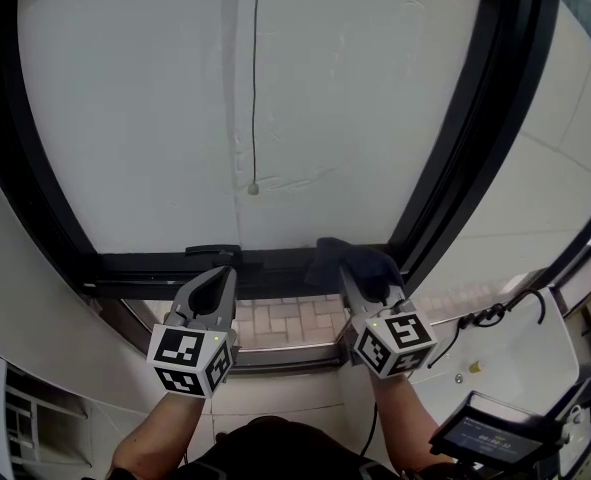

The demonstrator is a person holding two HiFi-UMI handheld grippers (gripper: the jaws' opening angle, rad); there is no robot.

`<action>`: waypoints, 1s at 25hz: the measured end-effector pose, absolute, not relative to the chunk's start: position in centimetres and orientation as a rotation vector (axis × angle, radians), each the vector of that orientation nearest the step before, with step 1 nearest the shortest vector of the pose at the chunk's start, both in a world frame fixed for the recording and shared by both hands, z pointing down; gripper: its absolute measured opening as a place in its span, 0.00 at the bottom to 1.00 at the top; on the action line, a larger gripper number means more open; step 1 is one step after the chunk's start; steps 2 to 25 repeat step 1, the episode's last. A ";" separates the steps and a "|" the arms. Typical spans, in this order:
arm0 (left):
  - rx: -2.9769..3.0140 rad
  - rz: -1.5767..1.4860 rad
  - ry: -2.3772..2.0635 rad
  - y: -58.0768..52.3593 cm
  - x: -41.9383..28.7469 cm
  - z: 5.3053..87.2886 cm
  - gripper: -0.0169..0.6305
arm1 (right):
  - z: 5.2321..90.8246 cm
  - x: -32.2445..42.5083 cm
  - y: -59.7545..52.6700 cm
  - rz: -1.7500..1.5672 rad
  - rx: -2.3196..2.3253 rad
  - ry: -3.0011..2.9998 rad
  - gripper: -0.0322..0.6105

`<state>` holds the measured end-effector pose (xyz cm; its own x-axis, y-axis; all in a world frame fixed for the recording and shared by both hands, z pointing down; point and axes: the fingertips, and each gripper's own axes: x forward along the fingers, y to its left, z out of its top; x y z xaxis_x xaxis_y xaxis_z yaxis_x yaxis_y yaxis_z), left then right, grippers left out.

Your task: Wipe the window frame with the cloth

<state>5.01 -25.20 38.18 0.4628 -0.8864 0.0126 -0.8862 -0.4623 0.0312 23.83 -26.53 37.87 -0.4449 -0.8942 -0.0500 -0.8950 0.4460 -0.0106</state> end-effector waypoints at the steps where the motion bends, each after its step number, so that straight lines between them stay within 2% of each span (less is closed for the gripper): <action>1: 2.662 -0.006 -1.609 -25.1 5.1 38.2 0.02 | 37.9 23.9 -26.5 0.023 -1.633 2.628 0.15; 25: 2.662 -0.006 -1.609 -25.1 5.1 38.2 0.02 | 37.9 23.9 -26.5 0.023 -1.633 2.628 0.15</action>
